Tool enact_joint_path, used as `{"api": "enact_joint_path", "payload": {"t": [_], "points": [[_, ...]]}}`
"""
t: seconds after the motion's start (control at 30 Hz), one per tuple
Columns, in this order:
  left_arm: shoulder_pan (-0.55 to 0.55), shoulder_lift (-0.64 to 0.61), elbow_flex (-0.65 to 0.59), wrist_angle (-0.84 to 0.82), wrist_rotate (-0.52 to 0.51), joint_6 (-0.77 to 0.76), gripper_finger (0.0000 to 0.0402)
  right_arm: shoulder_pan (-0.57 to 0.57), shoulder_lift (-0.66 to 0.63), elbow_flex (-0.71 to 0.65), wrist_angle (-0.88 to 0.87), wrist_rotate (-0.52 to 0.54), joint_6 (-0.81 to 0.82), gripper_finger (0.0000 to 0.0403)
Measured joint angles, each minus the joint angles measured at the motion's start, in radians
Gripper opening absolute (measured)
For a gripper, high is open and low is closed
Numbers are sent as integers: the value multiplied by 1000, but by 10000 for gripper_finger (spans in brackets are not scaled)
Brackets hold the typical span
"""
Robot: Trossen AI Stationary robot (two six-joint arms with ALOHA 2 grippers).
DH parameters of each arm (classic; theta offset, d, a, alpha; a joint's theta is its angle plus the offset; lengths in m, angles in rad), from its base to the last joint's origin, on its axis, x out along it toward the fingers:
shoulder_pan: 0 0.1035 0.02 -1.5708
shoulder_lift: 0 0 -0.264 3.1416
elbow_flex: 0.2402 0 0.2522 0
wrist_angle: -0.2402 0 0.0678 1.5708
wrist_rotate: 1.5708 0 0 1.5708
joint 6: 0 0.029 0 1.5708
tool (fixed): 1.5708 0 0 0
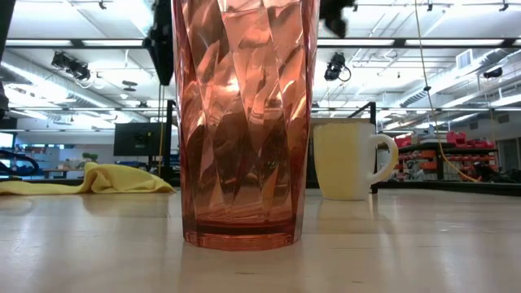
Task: Stack small to large cups/mugs on shelf
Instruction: Put the yellow mug on the shelf
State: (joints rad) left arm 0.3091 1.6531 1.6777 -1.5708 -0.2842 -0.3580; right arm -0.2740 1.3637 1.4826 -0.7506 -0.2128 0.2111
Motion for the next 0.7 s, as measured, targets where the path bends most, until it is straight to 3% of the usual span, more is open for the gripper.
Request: {"api": "enact_joint_path", "payload": {"t": [0.13, 0.33, 0.5, 0.7], "points": [[-90, -13, -1, 0, 0, -50, 52, 65, -100, 0, -104, 44, 124, 18], [-235, -31, -1, 0, -39, -131, 52, 202, -178, 0, -295, 247, 277, 18], [-348, -32, -1, 0, -89, -220, 52, 318, -173, 0, -480, 391, 410, 18], [-484, -32, -1, 0, -158, -342, 52, 424, -102, 0, -558, 440, 498, 27]]}}
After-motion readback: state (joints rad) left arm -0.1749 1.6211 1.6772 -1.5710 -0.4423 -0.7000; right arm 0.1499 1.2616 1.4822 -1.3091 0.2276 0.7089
